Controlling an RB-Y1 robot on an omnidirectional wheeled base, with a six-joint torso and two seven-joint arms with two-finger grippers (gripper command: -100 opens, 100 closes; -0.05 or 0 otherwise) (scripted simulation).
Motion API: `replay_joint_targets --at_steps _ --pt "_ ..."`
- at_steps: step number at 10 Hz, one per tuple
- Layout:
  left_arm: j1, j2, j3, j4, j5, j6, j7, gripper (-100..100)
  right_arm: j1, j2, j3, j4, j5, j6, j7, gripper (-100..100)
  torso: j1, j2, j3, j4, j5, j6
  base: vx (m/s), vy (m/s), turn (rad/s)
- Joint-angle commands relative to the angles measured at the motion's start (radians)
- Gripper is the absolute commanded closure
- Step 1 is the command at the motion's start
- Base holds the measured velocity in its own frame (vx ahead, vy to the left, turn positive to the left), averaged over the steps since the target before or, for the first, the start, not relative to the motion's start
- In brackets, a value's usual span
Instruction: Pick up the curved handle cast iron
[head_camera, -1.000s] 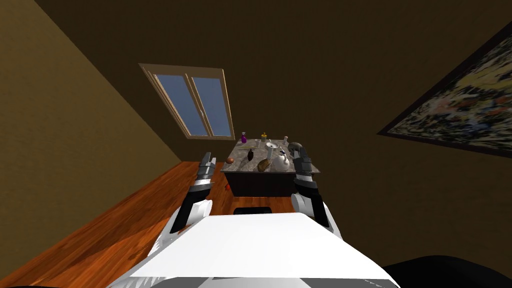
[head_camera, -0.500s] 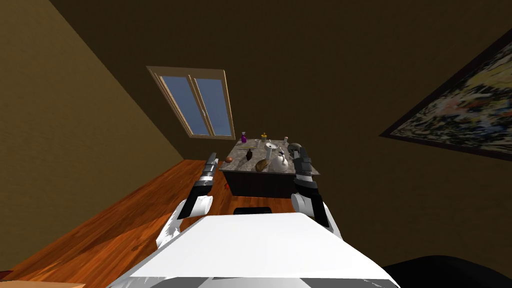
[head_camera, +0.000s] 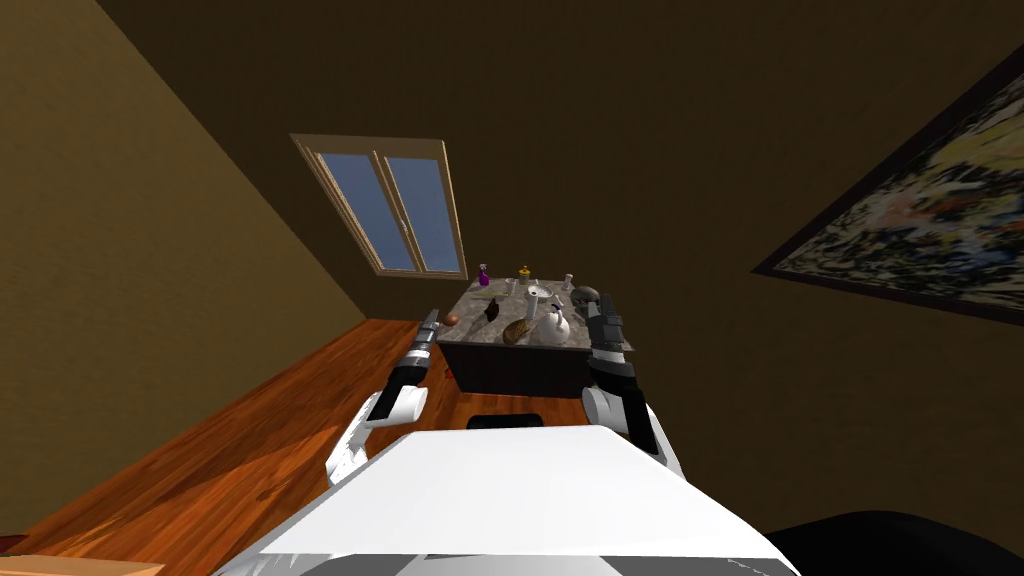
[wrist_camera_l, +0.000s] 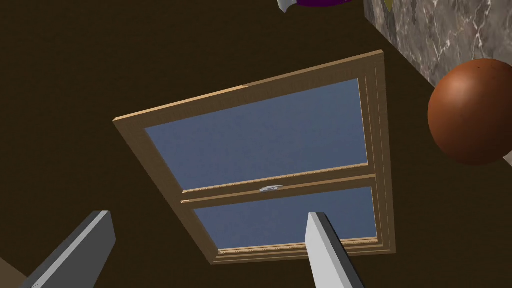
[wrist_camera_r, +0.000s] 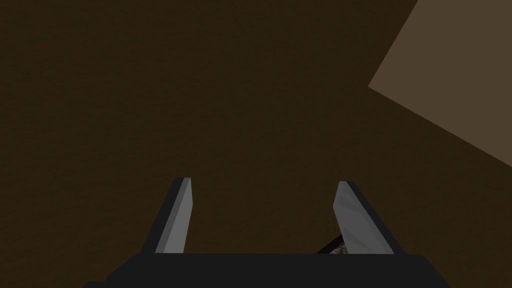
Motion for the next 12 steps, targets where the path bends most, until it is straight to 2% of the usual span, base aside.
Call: replay_joint_targets --at_steps 1,6,12 --pt "-0.012 -0.001 -0.002 0.015 -0.007 0.039 -0.006 -100 0.000 0.000 0.000 0.000 0.000 0.000 0.000 0 0.000 0.000 0.000 0.000 0.000 0.000 0.014 -0.062 -0.023" --pt "-0.031 -0.004 -0.015 0.058 -0.024 0.135 -0.016 -100 0.000 0.000 0.000 0.000 0.000 0.000 0.000 0 0.001 -0.001 -0.001 0.000 0.000 0.000 0.025 -0.057 -0.046" --pt "-0.025 -0.022 -0.049 0.079 -0.041 0.240 -0.020 -100 0.000 0.000 0.000 0.000 0.000 0.000 0.000 0 0.002 -0.002 -0.001 0.000 0.000 0.000 0.047 -0.042 -0.101"
